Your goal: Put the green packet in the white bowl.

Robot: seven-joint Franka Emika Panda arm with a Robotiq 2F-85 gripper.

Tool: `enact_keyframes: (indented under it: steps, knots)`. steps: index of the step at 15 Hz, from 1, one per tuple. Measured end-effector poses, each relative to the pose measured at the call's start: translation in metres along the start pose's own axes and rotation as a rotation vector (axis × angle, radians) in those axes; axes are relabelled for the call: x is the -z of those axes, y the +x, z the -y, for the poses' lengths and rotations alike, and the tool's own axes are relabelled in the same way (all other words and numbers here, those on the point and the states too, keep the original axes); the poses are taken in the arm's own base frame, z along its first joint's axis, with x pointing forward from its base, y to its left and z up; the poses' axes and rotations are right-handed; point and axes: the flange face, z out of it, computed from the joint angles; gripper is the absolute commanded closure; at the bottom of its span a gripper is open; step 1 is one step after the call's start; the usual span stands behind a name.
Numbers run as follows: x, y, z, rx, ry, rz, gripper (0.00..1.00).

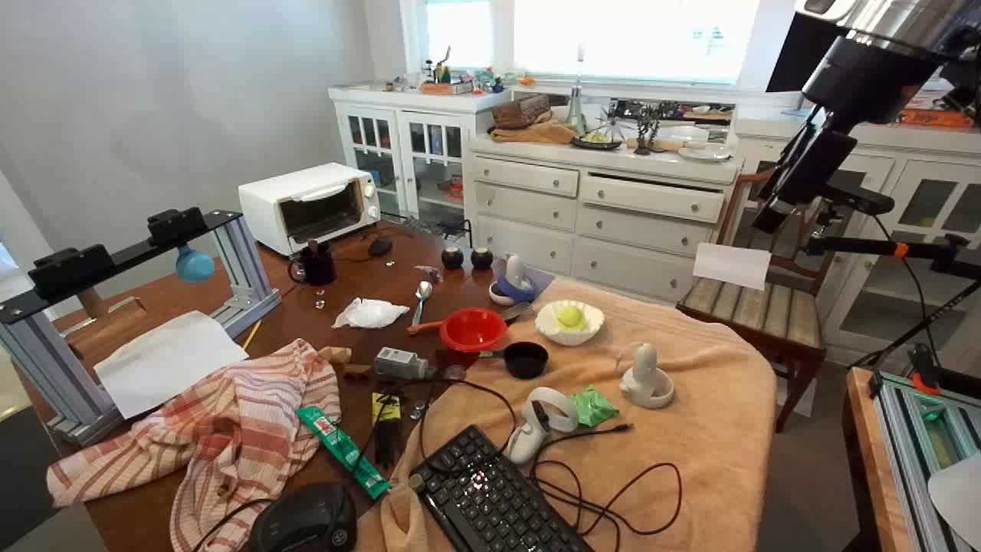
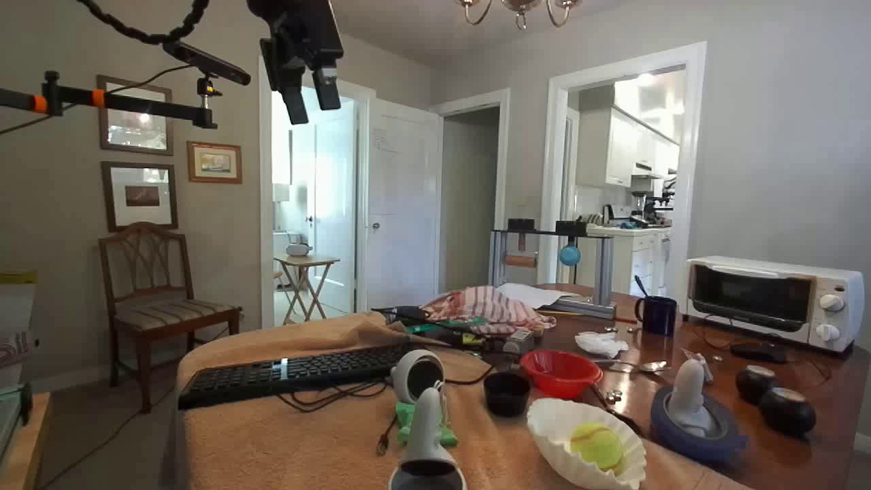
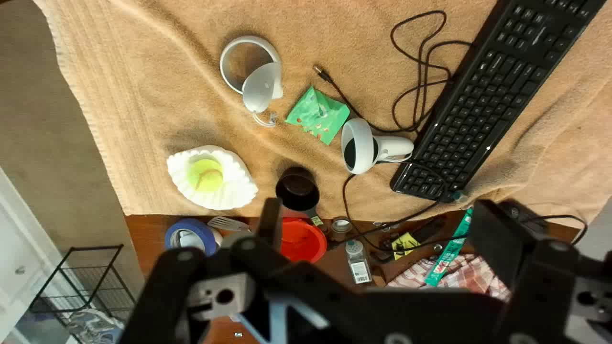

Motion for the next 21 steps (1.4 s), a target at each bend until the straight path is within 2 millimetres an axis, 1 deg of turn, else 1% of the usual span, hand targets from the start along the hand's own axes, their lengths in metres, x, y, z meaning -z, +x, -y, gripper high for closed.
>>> enact_keyframes:
  steps: [2, 4, 21]
  knots:
    - [-0.0067, -0.0027, -0.0002, 0.000, -0.001, 0.016, 0.00]
    - [-0.0090, -0.0034, -0.0002, 0.000, -0.002, 0.022, 0.00]
    - [-0.0091, -0.0035, -0.0002, 0.000, -0.002, 0.022, 0.00]
